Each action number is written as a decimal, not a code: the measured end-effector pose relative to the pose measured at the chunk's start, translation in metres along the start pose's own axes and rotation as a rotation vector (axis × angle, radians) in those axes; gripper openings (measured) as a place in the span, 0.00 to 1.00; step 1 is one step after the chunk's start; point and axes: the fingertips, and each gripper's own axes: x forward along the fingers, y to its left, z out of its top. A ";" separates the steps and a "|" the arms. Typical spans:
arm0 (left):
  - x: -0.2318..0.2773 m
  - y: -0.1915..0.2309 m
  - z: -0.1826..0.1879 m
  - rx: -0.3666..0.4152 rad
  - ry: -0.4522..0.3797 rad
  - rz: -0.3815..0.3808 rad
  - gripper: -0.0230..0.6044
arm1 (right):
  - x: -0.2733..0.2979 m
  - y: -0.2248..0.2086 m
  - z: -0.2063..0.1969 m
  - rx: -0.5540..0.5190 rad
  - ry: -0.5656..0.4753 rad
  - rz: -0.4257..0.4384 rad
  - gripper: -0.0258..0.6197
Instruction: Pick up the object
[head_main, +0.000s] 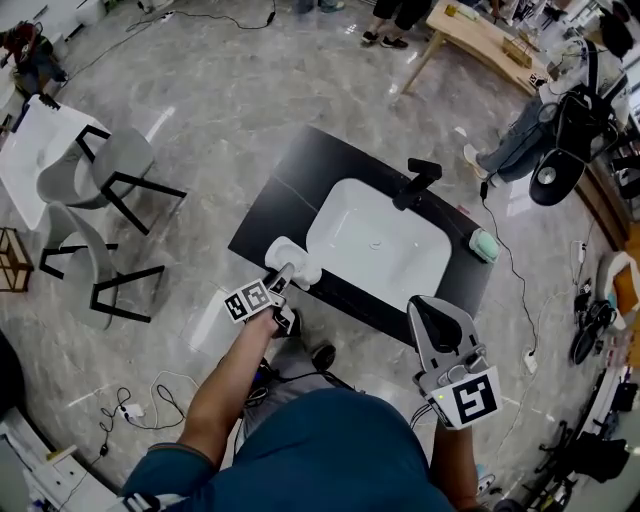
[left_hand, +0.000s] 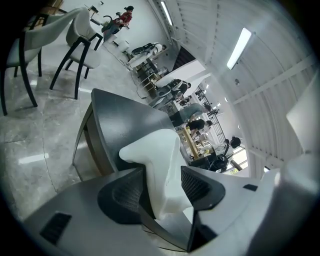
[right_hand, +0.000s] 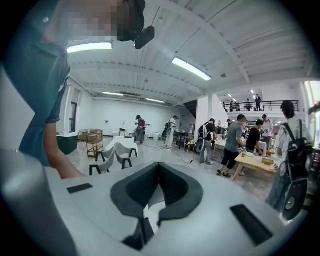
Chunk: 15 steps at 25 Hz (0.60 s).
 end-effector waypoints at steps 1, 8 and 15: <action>0.002 0.000 0.001 0.005 0.001 0.000 0.40 | 0.002 0.000 0.000 -0.013 0.000 0.005 0.06; 0.023 0.004 0.010 0.044 0.065 0.004 0.40 | 0.016 0.001 -0.003 -0.002 0.007 0.022 0.06; 0.040 0.003 0.015 0.078 0.097 0.007 0.33 | 0.020 0.001 -0.010 0.037 0.044 0.011 0.06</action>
